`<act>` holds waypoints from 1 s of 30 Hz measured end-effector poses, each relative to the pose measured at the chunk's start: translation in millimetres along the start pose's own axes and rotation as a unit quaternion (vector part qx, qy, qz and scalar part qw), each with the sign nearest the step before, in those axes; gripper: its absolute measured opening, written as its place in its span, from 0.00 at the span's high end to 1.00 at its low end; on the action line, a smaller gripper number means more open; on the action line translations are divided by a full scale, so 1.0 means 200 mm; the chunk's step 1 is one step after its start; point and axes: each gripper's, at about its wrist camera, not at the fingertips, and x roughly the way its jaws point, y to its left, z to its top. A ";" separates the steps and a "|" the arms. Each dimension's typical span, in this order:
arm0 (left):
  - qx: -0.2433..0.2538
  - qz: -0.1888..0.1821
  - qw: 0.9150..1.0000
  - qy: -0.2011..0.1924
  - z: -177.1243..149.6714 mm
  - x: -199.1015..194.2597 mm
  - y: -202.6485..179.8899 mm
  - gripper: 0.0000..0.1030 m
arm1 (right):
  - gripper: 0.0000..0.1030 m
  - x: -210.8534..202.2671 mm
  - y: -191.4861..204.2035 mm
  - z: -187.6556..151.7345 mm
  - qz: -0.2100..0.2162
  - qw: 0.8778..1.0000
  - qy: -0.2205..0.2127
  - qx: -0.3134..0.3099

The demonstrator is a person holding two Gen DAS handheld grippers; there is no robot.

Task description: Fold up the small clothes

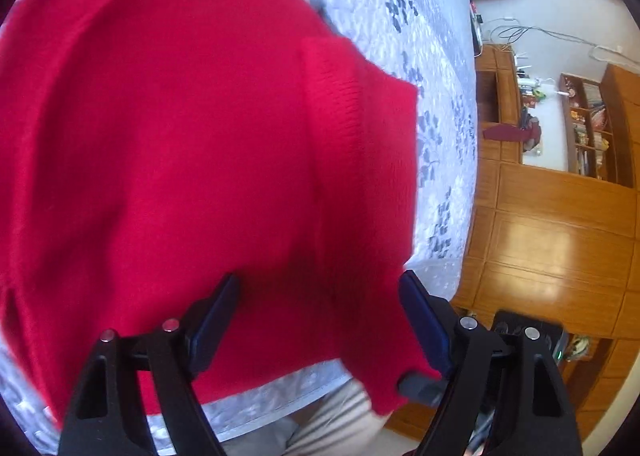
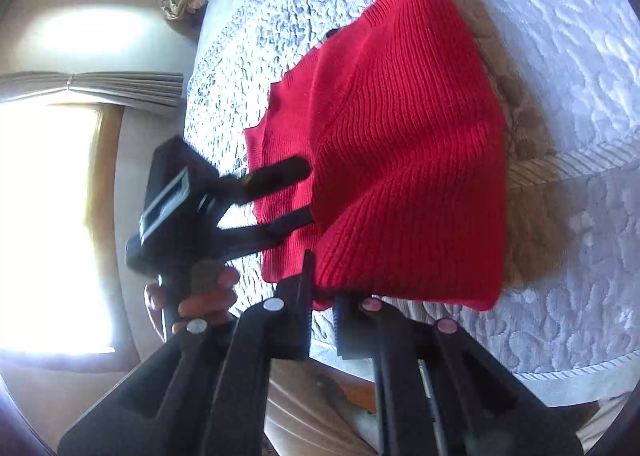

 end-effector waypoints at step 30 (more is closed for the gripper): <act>0.082 0.021 0.995 -0.052 0.31 -0.09 -0.40 0.84 | 0.94 0.04 0.17 -0.05 0.039 0.996 0.008 -0.075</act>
